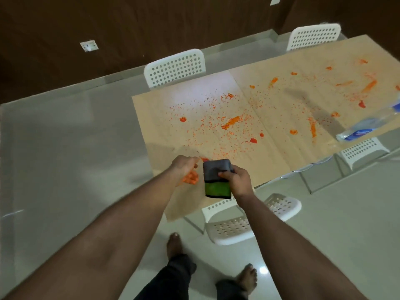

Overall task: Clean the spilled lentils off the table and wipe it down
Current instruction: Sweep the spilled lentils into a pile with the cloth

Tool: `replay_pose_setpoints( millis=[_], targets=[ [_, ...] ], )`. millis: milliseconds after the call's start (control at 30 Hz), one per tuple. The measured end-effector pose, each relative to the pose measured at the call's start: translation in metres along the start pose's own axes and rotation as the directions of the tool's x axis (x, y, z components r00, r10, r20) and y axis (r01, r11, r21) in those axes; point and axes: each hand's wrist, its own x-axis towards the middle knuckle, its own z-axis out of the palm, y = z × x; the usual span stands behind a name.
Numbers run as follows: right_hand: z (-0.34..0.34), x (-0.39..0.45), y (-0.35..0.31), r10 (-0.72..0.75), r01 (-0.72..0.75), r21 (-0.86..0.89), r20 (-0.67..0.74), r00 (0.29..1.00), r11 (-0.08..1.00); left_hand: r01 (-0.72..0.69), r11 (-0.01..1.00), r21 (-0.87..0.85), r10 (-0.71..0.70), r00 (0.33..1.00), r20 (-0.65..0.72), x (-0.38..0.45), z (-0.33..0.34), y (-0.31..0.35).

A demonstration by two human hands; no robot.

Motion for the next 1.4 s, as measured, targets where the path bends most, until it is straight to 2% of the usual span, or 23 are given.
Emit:
replay_pose_setpoints(
  millis=[67, 133, 200, 333, 433, 500, 567, 667, 767, 867, 900, 1033, 1133, 1267, 1400],
  targets=[
    [0.013, -0.010, -0.002, 0.133, -0.126, 0.258, -0.007, 0.991, 0.958, -0.125, 0.967, 0.220, 0.145, 0.987, -0.075, 0.011, -0.026, -0.013],
    [0.023, -0.017, 0.000, 0.201, -0.201, 0.408, 0.043, 0.979, 0.890, -0.212, 0.826, 0.523, 0.297, 0.951, -0.083, 0.016, -0.044, -0.025],
    [0.036, -0.023, 0.004, 0.268, -0.264, 0.499, 0.065, 0.961, 0.825, -0.230, 0.656, 0.719, 0.374, 0.926, -0.046, 0.017, -0.058, -0.036],
    [0.051, -0.032, 0.022, 0.324, -0.300, 0.526, 0.049, 0.945, 0.796, -0.288, 0.420, 0.861, 0.456, 0.887, 0.074, 0.023, -0.062, -0.059],
    [0.056, -0.036, 0.029, 0.247, -0.201, 0.390, -0.072, 0.966, 0.899, -0.275, 0.348, 0.896, 0.437, 0.894, 0.104, 0.027, -0.057, -0.073],
    [0.060, -0.037, 0.030, 0.143, -0.108, 0.186, -0.185, 0.972, 0.977, -0.264, 0.331, 0.906, 0.444, 0.891, 0.097, 0.030, -0.055, -0.082],
    [0.062, -0.039, 0.027, -0.093, 0.061, -0.144, -0.227, 0.969, 0.988, -0.266, 0.344, 0.901, 0.458, 0.885, 0.086, 0.030, -0.055, -0.090],
    [0.070, -0.047, 0.024, -0.376, 0.233, -0.575, -0.143, 0.916, 0.785, -0.274, 0.363, 0.890, 0.456, 0.886, 0.087, 0.030, -0.057, -0.093],
    [0.092, -0.058, 0.030, -0.462, 0.275, -0.768, -0.031, 0.886, 0.578, -0.301, 0.375, 0.877, 0.459, 0.882, 0.106, 0.030, -0.062, -0.092],
    [0.122, -0.073, 0.057, -0.417, 0.284, -0.867, 0.100, 0.904, 0.409, -0.319, 0.398, 0.860, 0.462, 0.880, 0.113, 0.033, -0.072, -0.092],
    [0.130, -0.079, 0.067, -0.399, 0.273, -0.880, 0.106, 0.911, 0.388, -0.316, 0.406, 0.857, 0.460, 0.881, 0.107, 0.035, -0.076, -0.091],
    [0.145, -0.076, 0.084, -0.398, 0.218, -0.876, 0.033, 0.917, 0.430, -0.326, 0.384, 0.864, 0.475, 0.872, 0.118, 0.051, -0.090, -0.084],
    [0.146, -0.050, 0.069, -0.402, 0.207, -0.883, 0.022, 0.915, 0.422, -0.366, 0.378, 0.850, 0.504, 0.852, 0.143, 0.064, -0.093, -0.072],
    [0.136, 0.014, 0.029, -0.322, 0.088, -0.868, -0.085, 0.943, 0.488, -0.385, 0.387, 0.838, 0.521, 0.841, 0.145, 0.083, -0.091, -0.059],
    [0.113, 0.054, -0.011, -0.322, 0.038, -0.789, -0.206, 0.924, 0.613, -0.417, 0.346, 0.841, 0.522, 0.830, 0.196, 0.089, -0.092, -0.053]
  ],
)
